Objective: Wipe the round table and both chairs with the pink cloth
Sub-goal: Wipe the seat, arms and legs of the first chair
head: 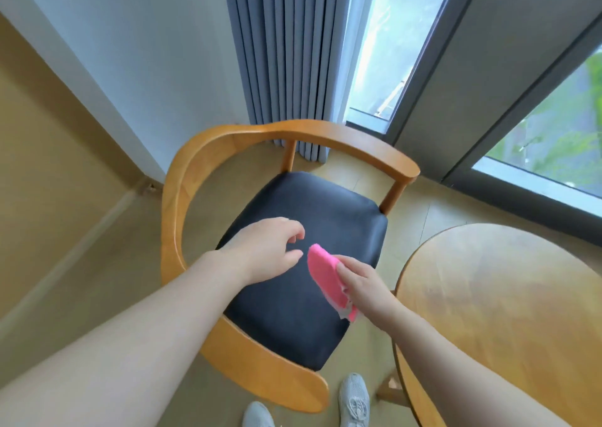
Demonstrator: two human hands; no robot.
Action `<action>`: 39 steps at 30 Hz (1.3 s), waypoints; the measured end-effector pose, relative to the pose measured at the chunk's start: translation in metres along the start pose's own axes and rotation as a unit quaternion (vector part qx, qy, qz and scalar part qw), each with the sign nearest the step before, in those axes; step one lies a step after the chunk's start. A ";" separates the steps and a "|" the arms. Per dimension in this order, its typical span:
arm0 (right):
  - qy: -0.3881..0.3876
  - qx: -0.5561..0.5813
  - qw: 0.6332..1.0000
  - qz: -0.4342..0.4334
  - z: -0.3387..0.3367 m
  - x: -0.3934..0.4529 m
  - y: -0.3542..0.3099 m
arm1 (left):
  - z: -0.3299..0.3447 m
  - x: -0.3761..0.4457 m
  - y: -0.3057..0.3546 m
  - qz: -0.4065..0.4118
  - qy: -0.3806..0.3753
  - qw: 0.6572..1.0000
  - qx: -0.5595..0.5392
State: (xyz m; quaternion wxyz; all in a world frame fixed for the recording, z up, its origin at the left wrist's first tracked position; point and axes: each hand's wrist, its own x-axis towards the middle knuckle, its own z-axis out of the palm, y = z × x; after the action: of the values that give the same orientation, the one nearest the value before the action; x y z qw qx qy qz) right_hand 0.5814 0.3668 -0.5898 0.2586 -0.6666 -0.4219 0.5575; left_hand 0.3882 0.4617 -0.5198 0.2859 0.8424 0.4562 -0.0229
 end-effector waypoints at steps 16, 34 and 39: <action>-0.206 -0.027 0.960 -0.186 -0.019 -0.098 -0.217 | -0.148 -0.116 0.054 -0.015 0.099 0.969 -0.224; -0.338 -0.466 0.792 -0.203 0.024 -0.044 -0.118 | 0.033 -0.194 0.057 -0.297 0.097 0.900 -0.305; -0.408 -0.490 0.760 -0.123 0.032 -0.026 -0.075 | 0.094 -0.197 0.048 -0.296 0.039 0.888 -0.349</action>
State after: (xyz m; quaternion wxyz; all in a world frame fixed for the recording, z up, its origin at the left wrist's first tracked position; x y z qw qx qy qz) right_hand 0.5295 0.3794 -0.5228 -0.2341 -0.3537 -0.7817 0.4571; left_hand 0.3320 0.2459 -0.5171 0.5236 0.5139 0.6739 0.0870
